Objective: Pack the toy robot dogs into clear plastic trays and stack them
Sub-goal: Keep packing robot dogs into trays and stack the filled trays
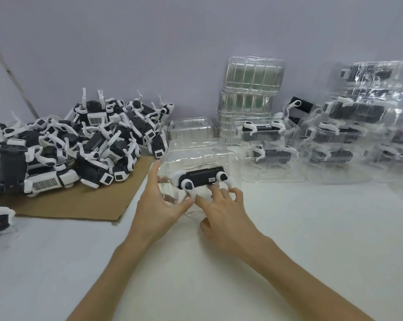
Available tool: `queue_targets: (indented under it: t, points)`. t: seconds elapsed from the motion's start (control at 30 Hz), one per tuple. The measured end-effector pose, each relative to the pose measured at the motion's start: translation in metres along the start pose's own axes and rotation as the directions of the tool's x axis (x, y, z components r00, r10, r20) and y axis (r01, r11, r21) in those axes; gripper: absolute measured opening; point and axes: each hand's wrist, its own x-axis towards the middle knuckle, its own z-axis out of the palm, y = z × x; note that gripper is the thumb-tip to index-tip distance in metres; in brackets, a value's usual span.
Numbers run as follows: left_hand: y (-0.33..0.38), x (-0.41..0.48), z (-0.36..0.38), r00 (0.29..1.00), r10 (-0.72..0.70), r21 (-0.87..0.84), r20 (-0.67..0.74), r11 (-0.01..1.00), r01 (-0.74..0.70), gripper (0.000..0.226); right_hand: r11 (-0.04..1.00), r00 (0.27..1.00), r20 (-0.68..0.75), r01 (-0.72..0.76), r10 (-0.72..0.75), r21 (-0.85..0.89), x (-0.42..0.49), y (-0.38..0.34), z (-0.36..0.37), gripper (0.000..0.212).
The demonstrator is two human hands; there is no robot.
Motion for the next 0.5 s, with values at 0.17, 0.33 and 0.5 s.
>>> queue_targets:
  t: [0.17, 0.33, 0.5]
  points:
    - [-0.0012, 0.0005, -0.0026, 0.998, 0.003, 0.139, -0.066, 0.99, 0.006, 0.108, 0.997, 0.998, -0.016, -0.054, 0.055, 0.048, 0.0019, -0.0063, 0.0023, 0.054]
    - [-0.0006, -0.0002, -0.0031, 0.996, -0.01, 0.143, -0.09, 0.989, 0.023, 0.104, 0.992, 0.998, -0.035, -0.051, 0.055, 0.112, 0.0027, -0.0027, -0.002, 0.055]
    - [0.0027, -0.0011, -0.0041, 0.994, -0.024, 0.082, -0.106, 0.996, 0.033, 0.1, 0.994, 0.994, -0.049, -0.091, 0.095, 0.065, 0.0017, -0.006, -0.0029, 0.057]
